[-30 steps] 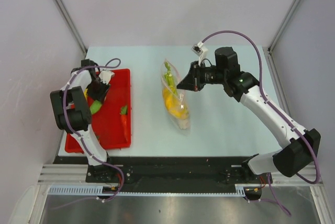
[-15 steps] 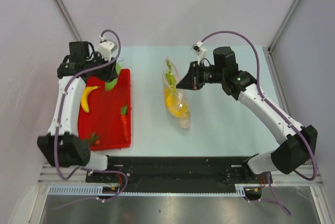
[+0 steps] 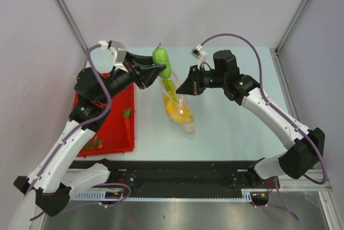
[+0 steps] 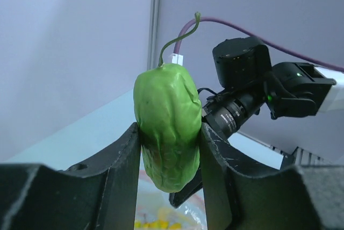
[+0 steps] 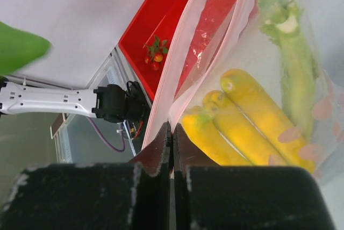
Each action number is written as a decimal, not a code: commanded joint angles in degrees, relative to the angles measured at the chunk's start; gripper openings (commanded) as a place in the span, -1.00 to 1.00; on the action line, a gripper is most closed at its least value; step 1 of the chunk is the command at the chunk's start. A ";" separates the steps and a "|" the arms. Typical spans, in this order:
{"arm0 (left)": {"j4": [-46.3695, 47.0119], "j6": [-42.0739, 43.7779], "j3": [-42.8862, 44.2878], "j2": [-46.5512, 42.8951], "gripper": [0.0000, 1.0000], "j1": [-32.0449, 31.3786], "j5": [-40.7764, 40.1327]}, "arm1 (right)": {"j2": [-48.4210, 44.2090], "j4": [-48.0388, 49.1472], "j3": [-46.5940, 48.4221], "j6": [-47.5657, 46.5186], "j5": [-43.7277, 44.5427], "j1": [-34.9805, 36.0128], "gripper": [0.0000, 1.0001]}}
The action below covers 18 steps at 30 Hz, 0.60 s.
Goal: Place the food in the zip-top bag and seal the zipper
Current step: Place the fake vegetable in the zipper food storage bag.
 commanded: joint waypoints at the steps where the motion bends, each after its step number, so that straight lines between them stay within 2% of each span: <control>1: 8.98 -5.62 -5.29 3.16 -1.00 -4.66 -10.92 | -0.70 3.61 2.53 2.02 -0.52 -0.14 -1.00; 5: 12.15 -6.06 -11.72 2.82 -1.00 -8.09 -15.93 | -1.14 5.11 2.18 3.86 -4.47 -0.67 -1.00; 9: 12.50 -7.28 -16.55 3.08 -0.97 -8.89 -19.97 | -1.67 10.02 0.25 7.81 -8.51 -1.98 -1.00; 18: 8.73 -18.53 -19.37 3.08 -0.83 -9.06 -17.61 | -2.55 14.77 -3.08 11.60 -11.07 -3.74 -1.00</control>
